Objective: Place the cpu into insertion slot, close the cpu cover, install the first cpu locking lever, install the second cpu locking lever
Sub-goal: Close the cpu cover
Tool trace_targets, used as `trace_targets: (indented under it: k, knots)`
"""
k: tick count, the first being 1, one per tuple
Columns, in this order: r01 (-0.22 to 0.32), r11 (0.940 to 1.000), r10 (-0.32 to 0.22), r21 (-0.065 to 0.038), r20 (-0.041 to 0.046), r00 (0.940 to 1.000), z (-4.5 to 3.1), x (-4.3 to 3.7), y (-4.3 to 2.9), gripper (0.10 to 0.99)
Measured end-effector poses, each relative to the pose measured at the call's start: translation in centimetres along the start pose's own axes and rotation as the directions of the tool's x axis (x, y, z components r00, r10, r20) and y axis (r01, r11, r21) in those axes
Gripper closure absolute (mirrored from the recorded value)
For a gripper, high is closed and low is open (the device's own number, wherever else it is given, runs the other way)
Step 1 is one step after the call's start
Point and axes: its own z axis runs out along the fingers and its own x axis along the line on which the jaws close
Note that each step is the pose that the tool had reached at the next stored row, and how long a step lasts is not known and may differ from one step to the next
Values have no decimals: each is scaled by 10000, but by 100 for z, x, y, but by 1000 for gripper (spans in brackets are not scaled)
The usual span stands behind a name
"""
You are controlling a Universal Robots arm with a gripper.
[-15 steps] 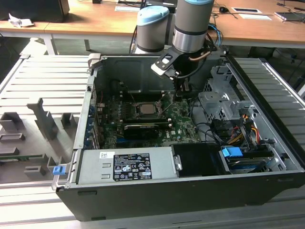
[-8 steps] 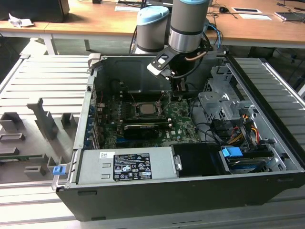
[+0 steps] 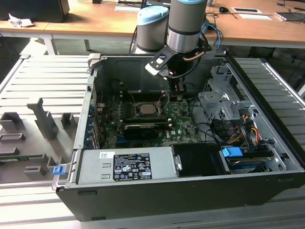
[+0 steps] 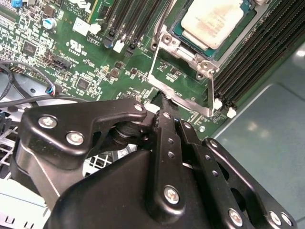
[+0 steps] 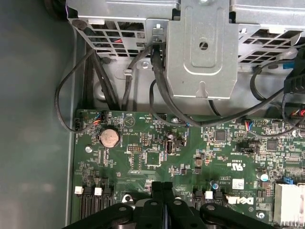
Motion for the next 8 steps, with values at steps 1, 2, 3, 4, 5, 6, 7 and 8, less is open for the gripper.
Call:
trace_targets:
  k: [1,2,3,4,5,6,7,8]
  knots:
    - [0,10000,0,0,0,10000,0,0,-3,980]
    - [-1,10000,1,1,0,10000,0,0,-6,980]
    - [0,10000,0,0,0,10000,0,0,-7,980]
    - [1,10000,-1,0,0,10000,0,1,-9,980]
    - [0,10000,0,0,0,10000,0,1,-11,980]
    - [0,10000,0,1,0,10000,0,1,-13,980]
    - [1,10000,-1,0,0,10000,0,1,-14,980]
    - [0,10000,0,0,0,10000,0,1,-15,980]
